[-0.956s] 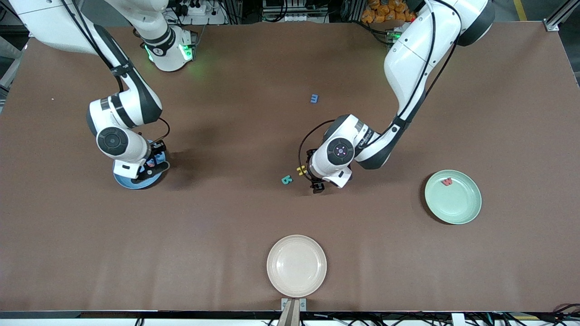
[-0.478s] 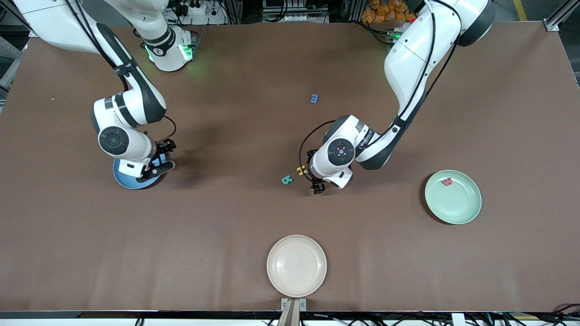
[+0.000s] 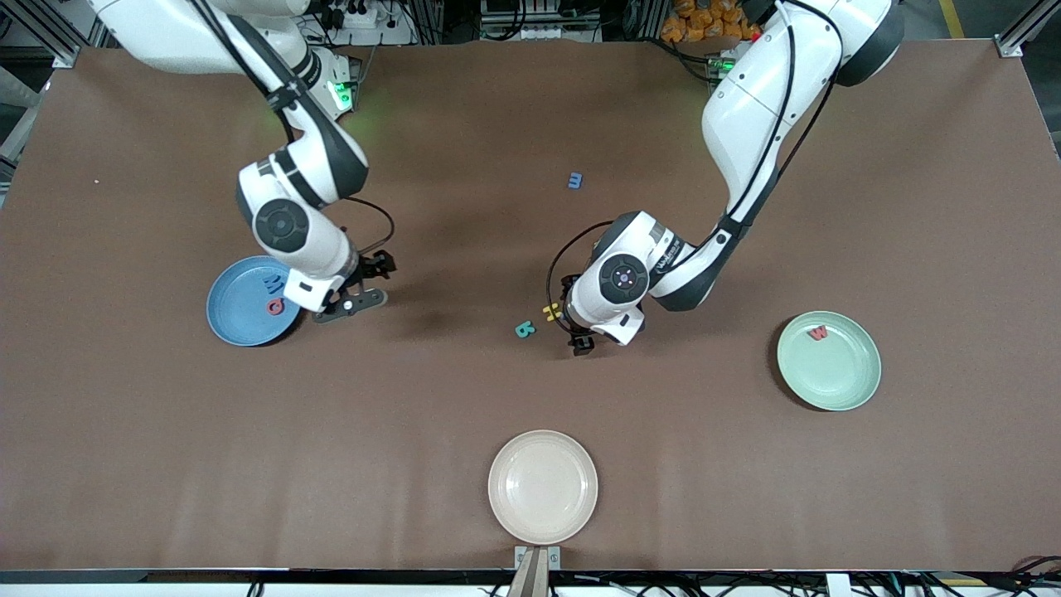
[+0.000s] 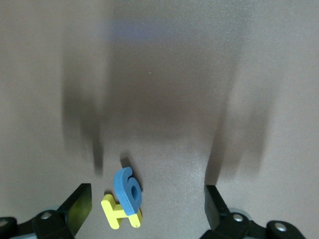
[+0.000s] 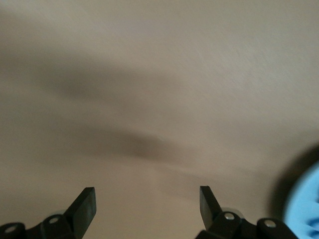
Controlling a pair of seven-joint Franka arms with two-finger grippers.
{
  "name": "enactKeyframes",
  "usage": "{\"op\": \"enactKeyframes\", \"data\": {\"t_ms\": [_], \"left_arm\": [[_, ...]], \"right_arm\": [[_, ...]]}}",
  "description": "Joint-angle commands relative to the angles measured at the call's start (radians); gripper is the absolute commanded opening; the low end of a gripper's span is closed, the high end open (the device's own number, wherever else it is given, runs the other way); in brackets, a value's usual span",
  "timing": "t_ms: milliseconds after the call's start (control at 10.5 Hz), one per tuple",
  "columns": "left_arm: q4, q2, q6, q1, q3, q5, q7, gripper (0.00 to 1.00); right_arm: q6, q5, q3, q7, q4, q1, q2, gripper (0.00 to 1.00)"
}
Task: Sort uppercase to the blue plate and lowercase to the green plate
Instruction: 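Grasp the blue d with the left gripper while the right gripper returns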
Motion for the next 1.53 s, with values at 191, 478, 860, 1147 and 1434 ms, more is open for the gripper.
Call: {"op": "enactKeyframes", "data": {"t_ms": [191, 478, 860, 1147, 1434], "left_arm": [[0.003, 0.005, 0.025, -0.029, 0.03, -0.012, -0.012, 1.0], [0.003, 0.0, 0.027, -0.023, 0.032, -0.014, -0.012, 0.27], [0.003, -0.003, 0.025, -0.026, 0.032, -0.012, -0.01, 0.0], [0.003, -0.009, 0.027, -0.023, 0.032, -0.01, -0.009, 0.0], [0.003, -0.034, 0.019, -0.009, 0.03, -0.01, -0.002, 0.0]], "right_arm": [[0.12, 0.008, 0.016, 0.369, 0.011, 0.102, -0.021, 0.93], [0.286, 0.01, 0.012, 0.38, 0.034, 0.104, 0.012, 0.97], [0.284, 0.008, 0.007, 0.378, 0.233, 0.105, 0.091, 1.0], [0.277, 0.003, 0.015, 0.392, 0.249, 0.102, 0.075, 1.0], [0.286, 0.0, 0.019, 0.432, 0.246, 0.125, 0.074, 1.0]]}}
